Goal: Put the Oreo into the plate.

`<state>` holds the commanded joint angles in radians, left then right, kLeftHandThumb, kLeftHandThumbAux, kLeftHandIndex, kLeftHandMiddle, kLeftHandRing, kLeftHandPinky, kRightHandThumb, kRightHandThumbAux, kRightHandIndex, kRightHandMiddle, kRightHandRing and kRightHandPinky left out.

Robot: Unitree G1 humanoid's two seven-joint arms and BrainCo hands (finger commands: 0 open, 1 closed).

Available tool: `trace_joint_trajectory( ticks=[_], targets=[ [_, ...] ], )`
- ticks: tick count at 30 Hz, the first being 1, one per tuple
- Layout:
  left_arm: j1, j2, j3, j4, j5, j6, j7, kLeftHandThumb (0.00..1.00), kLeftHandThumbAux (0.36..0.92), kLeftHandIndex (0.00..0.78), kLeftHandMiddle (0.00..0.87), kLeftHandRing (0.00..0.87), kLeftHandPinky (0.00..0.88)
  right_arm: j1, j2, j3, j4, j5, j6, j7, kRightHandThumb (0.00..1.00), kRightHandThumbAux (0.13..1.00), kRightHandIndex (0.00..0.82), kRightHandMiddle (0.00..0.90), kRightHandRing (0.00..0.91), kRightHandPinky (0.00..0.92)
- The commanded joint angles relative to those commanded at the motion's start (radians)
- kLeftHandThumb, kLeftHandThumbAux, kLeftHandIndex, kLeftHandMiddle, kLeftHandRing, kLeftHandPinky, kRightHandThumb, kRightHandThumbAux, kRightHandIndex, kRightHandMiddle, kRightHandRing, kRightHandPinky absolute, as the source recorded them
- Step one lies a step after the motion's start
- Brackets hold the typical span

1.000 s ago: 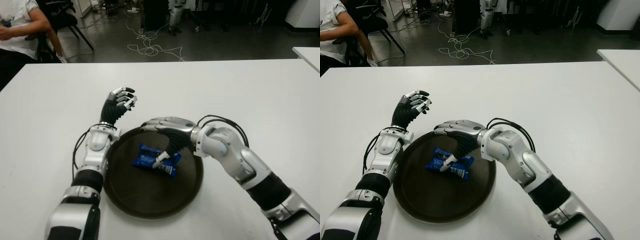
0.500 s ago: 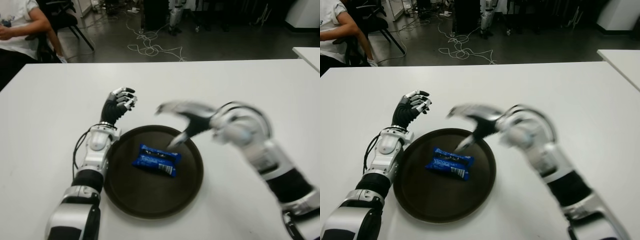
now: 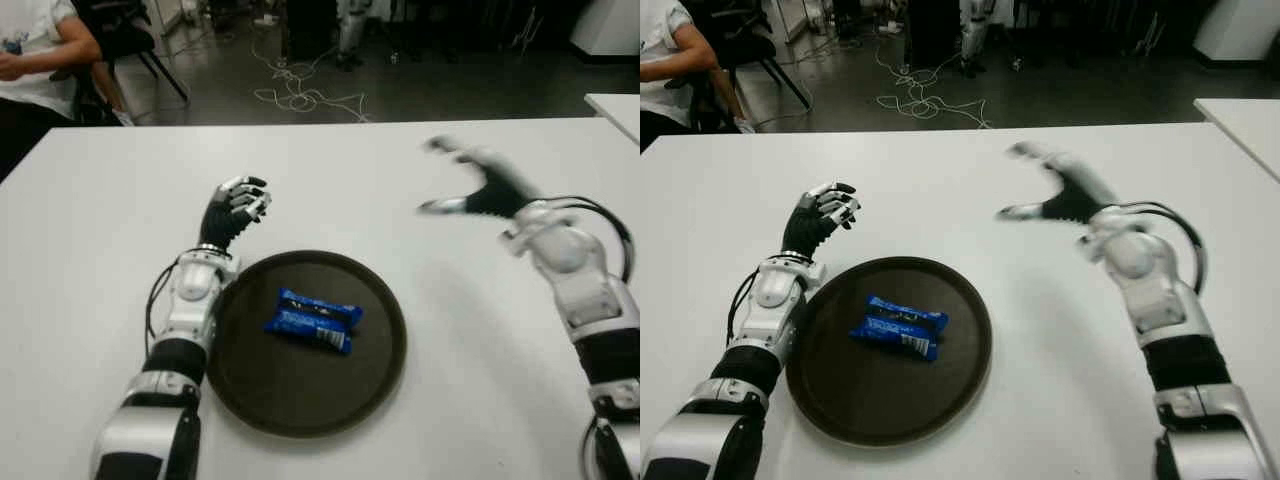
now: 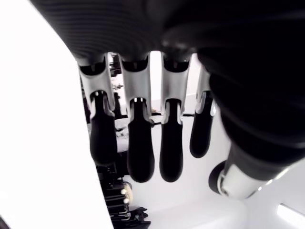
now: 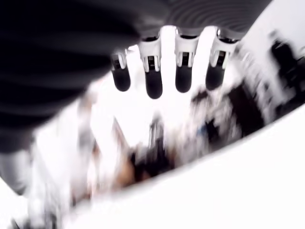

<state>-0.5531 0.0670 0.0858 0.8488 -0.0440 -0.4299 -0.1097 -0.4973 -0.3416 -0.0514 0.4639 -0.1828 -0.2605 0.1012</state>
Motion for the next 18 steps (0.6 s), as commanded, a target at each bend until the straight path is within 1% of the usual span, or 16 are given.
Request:
trace_joint_trajectory(
  ticks=[4,6,8,10,11,12,14,16,18],
  targets=[
    [0.001,0.001,0.003,-0.006,-0.005,0.008,-0.009,0.828,0.678,0.385,0.51,0.544,0.553,-0.007,0.019,-0.042,0.055,0.056,-0.002,-0.034,0.0,0.613,0.232,0.318,0.325,0.33],
    [0.002,0.003,0.003,-0.01,-0.003,0.011,-0.008,0.828,0.678,0.384,0.51,0.542,0.55,-0.012,0.032,-0.065,0.107,0.09,0.005,-0.048,0.0,0.631,0.241,0.331,0.342,0.349],
    [0.003,0.004,0.002,-0.012,0.0,0.011,-0.007,0.827,0.679,0.382,0.511,0.543,0.55,-0.035,0.053,-0.086,0.198,0.118,0.008,-0.064,0.0,0.655,0.26,0.351,0.369,0.379],
    [0.004,0.006,0.0,-0.013,0.004,0.011,-0.006,0.826,0.68,0.381,0.511,0.544,0.55,-0.081,0.067,-0.104,0.328,0.14,0.003,-0.077,0.0,0.667,0.278,0.366,0.392,0.406],
    [0.004,0.007,0.0,-0.013,0.005,0.011,-0.005,0.826,0.68,0.381,0.511,0.545,0.551,-0.11,0.068,-0.117,0.404,0.151,0.005,-0.078,0.0,0.672,0.287,0.373,0.403,0.42],
    [0.003,0.009,0.001,-0.015,0.004,0.011,-0.006,0.826,0.68,0.381,0.511,0.545,0.551,-0.134,0.068,-0.138,0.472,0.173,0.027,-0.078,0.0,0.675,0.292,0.377,0.413,0.433],
    [0.002,0.01,0.004,-0.018,0.001,0.012,-0.006,0.826,0.68,0.381,0.51,0.55,0.56,-0.171,0.065,-0.167,0.566,0.203,0.059,-0.074,0.005,0.685,0.301,0.387,0.439,0.467],
    [0.003,0.011,0.007,-0.024,-0.001,0.014,-0.003,0.826,0.68,0.381,0.509,0.553,0.563,-0.196,0.063,-0.18,0.616,0.215,0.073,-0.075,0.009,0.693,0.305,0.396,0.454,0.487],
    [0.004,0.011,0.008,-0.028,-0.001,0.015,0.0,0.827,0.68,0.381,0.509,0.555,0.566,-0.209,0.063,-0.184,0.639,0.22,0.075,-0.077,0.01,0.698,0.307,0.402,0.464,0.497]
  ],
)
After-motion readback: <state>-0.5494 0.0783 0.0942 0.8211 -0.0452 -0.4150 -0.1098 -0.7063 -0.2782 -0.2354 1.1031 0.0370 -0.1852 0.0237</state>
